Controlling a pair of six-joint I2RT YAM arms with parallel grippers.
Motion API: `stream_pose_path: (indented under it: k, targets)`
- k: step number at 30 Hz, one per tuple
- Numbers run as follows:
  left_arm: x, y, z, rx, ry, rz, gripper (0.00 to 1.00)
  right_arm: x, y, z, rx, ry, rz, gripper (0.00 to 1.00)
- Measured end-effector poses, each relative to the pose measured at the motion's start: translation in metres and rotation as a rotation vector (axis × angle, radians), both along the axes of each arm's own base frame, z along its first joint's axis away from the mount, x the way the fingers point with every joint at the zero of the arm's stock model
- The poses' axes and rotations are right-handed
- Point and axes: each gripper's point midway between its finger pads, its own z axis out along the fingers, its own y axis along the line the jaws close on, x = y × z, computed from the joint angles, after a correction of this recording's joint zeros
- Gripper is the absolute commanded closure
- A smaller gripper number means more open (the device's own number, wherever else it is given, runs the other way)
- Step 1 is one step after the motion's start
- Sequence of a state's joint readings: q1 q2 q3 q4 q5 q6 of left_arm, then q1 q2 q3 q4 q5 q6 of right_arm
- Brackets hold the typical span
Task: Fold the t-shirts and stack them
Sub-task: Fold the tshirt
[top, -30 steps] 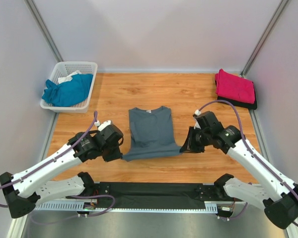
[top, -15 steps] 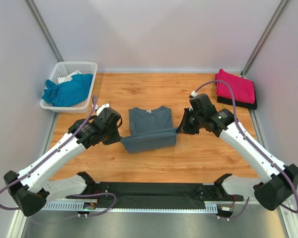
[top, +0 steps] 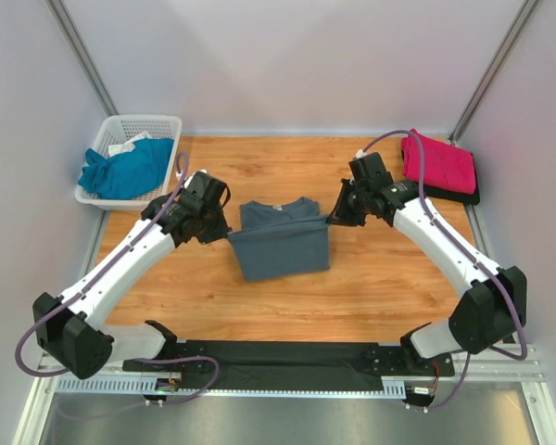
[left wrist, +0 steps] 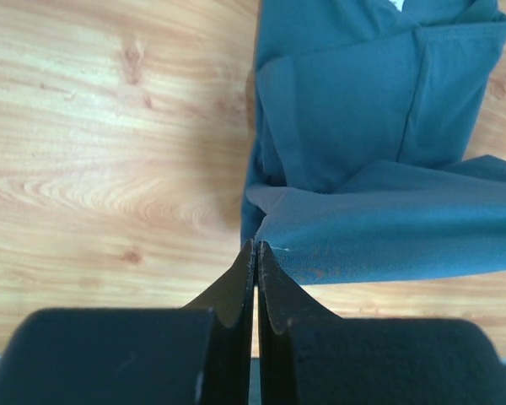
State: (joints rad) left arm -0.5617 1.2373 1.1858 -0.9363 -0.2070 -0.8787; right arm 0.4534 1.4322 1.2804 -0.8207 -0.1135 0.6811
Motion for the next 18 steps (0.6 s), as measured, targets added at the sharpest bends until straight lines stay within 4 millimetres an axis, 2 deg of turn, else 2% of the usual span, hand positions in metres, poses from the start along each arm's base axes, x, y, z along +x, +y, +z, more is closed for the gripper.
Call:
stream_pose_path:
  k: [9, 18]
  targets:
    - [0.040, 0.001, -0.006, 0.033, 0.000, 0.020, 1.00, 0.043, 0.003, -0.012, 0.029, 0.001, -0.027, 1.00]
    - [0.082, 0.000, -0.030, 0.092, 0.041, 0.023, 1.00, 0.083, 0.009, -0.043, -0.001, 0.047, -0.033, 1.00]
